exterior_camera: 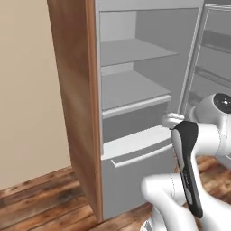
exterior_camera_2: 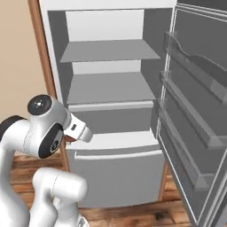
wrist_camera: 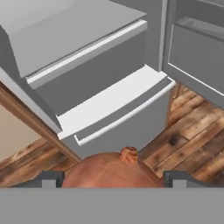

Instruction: Gather the onion and sweet potato from the fridge and place them on a tray on the dining counter. Then gather the chicken drumstick and fish from the fridge and place them on the other tray.

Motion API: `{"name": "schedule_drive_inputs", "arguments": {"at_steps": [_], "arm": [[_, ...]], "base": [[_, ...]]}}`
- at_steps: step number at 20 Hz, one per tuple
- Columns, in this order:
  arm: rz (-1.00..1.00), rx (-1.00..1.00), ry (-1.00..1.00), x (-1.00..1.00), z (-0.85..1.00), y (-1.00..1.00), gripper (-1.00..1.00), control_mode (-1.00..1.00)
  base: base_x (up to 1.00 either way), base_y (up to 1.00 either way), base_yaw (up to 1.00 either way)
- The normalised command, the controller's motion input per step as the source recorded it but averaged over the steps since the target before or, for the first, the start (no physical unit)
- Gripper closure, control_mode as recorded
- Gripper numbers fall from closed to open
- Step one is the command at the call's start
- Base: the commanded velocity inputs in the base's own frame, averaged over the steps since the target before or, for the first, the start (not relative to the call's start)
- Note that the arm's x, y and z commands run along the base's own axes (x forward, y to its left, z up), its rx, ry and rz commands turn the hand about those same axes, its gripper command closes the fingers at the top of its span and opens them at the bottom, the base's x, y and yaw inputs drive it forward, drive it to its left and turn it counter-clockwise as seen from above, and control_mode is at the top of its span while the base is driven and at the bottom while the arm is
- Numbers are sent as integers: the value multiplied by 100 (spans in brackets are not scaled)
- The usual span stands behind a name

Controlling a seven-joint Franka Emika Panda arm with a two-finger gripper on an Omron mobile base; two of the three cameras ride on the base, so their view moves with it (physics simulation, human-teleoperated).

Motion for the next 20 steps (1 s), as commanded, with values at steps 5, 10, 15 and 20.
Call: {"name": "schedule_drive_inputs", "arguments": {"at_steps": [5, 10, 15, 20], "arm": [[0, 0, 0, 0, 0, 0, 100, 100], [0, 0, 0, 0, 0, 0, 100, 100], [0, 0, 0, 0, 0, 0, 100, 100], [0, 0, 0, 0, 0, 0, 100, 100]], "base": [[-63, 24, -45], [-69, 6, -40], [-61, 5, -33], [-57, 14, -26]]}}
